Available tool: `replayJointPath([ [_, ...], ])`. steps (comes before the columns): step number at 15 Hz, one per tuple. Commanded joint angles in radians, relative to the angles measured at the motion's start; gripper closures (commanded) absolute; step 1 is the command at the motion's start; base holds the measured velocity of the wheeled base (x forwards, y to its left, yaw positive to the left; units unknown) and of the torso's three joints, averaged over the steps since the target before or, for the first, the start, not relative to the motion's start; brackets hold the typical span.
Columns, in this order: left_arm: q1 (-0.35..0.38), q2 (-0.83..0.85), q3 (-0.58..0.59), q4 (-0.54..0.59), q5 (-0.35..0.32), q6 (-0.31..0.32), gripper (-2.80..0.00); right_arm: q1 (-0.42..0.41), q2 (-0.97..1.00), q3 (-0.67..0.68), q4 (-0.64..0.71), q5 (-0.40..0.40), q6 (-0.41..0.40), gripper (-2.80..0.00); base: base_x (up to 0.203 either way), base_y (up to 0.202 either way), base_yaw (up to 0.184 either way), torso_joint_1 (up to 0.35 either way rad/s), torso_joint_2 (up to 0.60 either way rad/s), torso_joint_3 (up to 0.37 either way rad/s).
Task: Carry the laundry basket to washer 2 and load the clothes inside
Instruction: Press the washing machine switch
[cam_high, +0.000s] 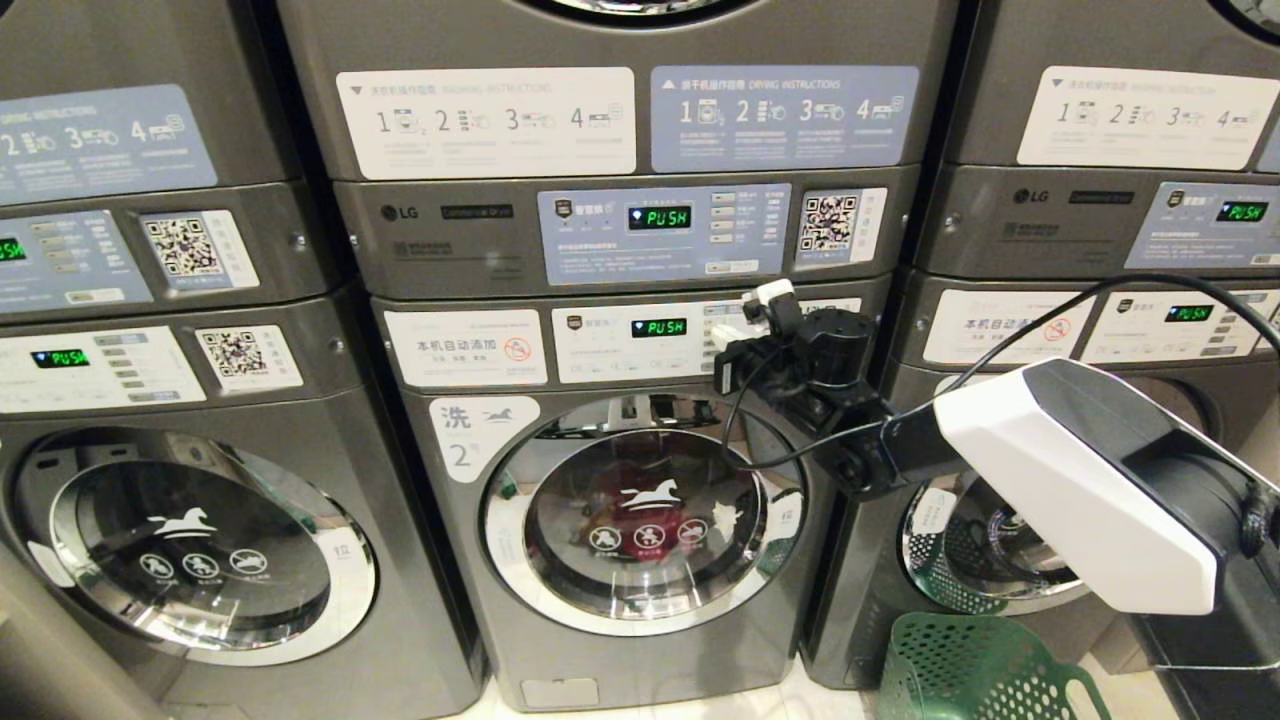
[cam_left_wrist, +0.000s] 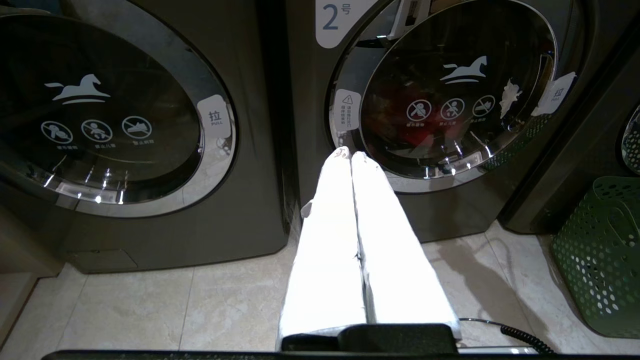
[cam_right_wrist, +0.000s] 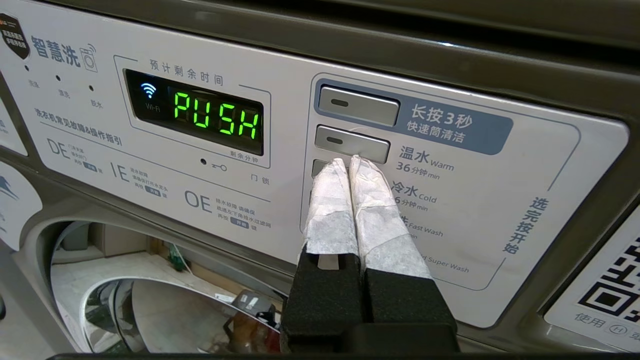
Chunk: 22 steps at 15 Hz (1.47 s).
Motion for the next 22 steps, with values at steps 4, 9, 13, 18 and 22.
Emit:
replayJointPath([
  [4, 0.000, 0.000, 0.000, 0.002, 0.000, 0.000, 0.00, 0.000, -0.038, 0.034, -0.011, -0.008, 0.001, 0.00, 0.000, 0.000, 0.000, 0.000, 0.00, 0.000],
  [9, 0.000, 0.000, 0.000, 0.001, 0.000, 0.000, 0.00, 0.000, -0.077, 0.190, -0.098, -0.008, -0.007, 0.00, 0.000, 0.000, 0.000, 0.000, 0.00, 0.000],
  [13, 0.000, 0.000, 0.000, 0.001, 0.000, 0.000, 0.00, 0.002, -0.079, 0.184, -0.114, -0.006, -0.009, 0.00, 0.000, 0.000, 0.000, 0.000, 0.00, 0.000],
  [18, 0.000, 0.000, 0.000, 0.001, 0.000, 0.000, 0.00, 0.000, -0.056, 0.117, -0.078, 0.001, -0.009, 0.00, 0.000, 0.000, 0.000, 0.000, 0.00, 0.000],
  [22, 0.000, 0.000, 0.000, 0.001, 0.000, 0.000, 0.00, 0.000, -0.023, 0.029, -0.020, -0.003, -0.009, 0.00, 0.000, 0.000, 0.000, 0.000, 0.00, 0.000],
])
